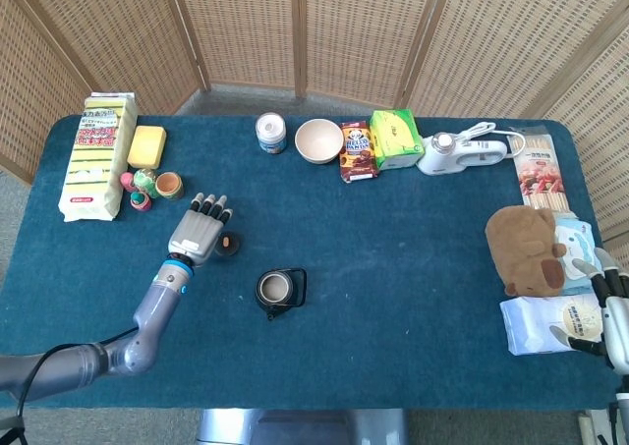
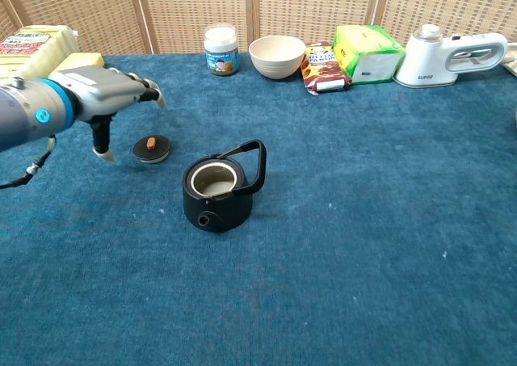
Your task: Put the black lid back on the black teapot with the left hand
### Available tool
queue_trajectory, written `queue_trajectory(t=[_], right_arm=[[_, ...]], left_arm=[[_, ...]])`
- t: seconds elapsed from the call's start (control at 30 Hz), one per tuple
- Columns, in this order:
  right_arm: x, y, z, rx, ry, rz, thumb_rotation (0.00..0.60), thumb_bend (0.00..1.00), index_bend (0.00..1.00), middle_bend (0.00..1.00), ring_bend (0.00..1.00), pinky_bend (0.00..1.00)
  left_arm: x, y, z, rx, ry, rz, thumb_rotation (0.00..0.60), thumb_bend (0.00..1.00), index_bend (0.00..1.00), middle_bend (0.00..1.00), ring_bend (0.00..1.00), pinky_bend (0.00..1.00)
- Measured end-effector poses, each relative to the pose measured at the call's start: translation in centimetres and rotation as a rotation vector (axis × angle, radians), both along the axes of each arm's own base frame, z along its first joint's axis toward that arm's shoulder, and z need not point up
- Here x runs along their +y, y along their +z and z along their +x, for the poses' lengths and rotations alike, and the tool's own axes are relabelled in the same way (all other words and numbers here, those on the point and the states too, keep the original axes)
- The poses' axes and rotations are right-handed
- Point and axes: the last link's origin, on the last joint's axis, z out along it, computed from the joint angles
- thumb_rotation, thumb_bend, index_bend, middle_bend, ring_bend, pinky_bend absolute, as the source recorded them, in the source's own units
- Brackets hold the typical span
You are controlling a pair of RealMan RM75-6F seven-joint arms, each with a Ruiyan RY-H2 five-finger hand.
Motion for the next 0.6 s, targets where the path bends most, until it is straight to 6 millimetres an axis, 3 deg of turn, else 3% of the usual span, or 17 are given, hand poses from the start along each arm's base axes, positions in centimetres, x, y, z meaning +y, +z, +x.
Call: queue_trajectory(t=[0.27, 0.5, 0.6], right_arm=[[0.0, 0.0, 0.0, -0.004, 0.002, 0.002, 0.6, 0.08, 0.15, 0.02, 0.0, 0.0], [0.0, 0.1, -0.1, -0.008, 0.001, 0.001, 0.599, 0.08, 0.15, 0.02, 0.0, 0.0], [0.0, 0.1, -0.1, -0.008, 0.002, 0.003, 0.6, 0.08, 0.15, 0.02, 0.0, 0.0]], left_arm=[[0.3, -1.6, 0.6, 0.009, 0.027, -0.018, 0.6, 0.14, 0.14, 0.0, 0.0, 0.05], [0.2, -2.4, 1.0, 0.018, 0.018, -0.022, 0.6, 0.2, 0.29, 0.0, 0.0, 0.05], [0.2, -2.6, 1.1, 0.032, 0.011, -0.02, 0.6, 0.2, 0.3, 0.0, 0.0, 0.05]])
